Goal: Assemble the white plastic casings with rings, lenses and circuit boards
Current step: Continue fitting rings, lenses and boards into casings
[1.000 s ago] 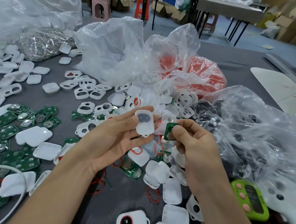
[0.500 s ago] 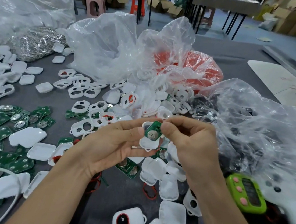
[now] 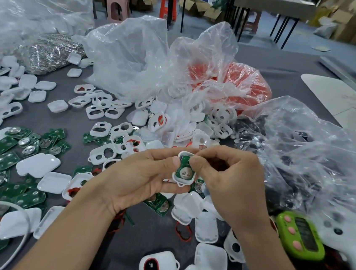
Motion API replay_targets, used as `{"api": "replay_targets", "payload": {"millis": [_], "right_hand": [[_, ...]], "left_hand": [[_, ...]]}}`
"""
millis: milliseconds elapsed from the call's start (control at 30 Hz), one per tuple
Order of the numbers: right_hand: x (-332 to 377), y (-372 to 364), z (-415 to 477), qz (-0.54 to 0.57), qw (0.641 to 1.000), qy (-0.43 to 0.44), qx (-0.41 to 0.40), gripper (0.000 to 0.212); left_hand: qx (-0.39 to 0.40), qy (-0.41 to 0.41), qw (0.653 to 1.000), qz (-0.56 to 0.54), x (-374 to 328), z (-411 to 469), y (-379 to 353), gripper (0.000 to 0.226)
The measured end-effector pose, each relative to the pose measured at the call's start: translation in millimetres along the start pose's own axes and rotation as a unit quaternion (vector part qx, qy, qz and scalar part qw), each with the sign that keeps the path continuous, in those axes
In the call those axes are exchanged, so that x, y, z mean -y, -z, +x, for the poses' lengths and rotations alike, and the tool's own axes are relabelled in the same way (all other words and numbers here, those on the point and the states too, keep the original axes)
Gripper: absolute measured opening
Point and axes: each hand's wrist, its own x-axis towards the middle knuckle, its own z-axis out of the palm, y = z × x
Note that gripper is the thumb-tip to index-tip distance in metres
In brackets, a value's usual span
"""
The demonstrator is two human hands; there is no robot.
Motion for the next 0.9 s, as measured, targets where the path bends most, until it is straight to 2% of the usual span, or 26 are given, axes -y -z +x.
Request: {"api": "replay_targets", "payload": {"millis": [233,367,467,667,900], "right_hand": [[0,-11,-5,-0.013,0.997,0.009,-0.072,0.009],[-1,-15,-7,-0.024,0.995,0.024,-0.096,0.01],[0,-17,-9,-0.03,0.992,0.047,-0.116,0.013],[-4,-20,-9,-0.037,0.989,0.032,-0.139,0.029],[-8,-23,-5,-0.069,0.991,-0.027,-0.115,0.019]], "left_hand": [[0.029,-0.011,1.0,-0.005,0,3,3,0.05],[0.04,-0.018,0.999,-0.01,-1,1,3,0.066],[0.039,-0.021,0.999,-0.007,-1,1,2,0.068],[0.043,-0.036,0.998,-0.003,-1,-1,-1,0.052],[-0.039,-0.051,0.997,0.05,6,5,-5,0.04]]}}
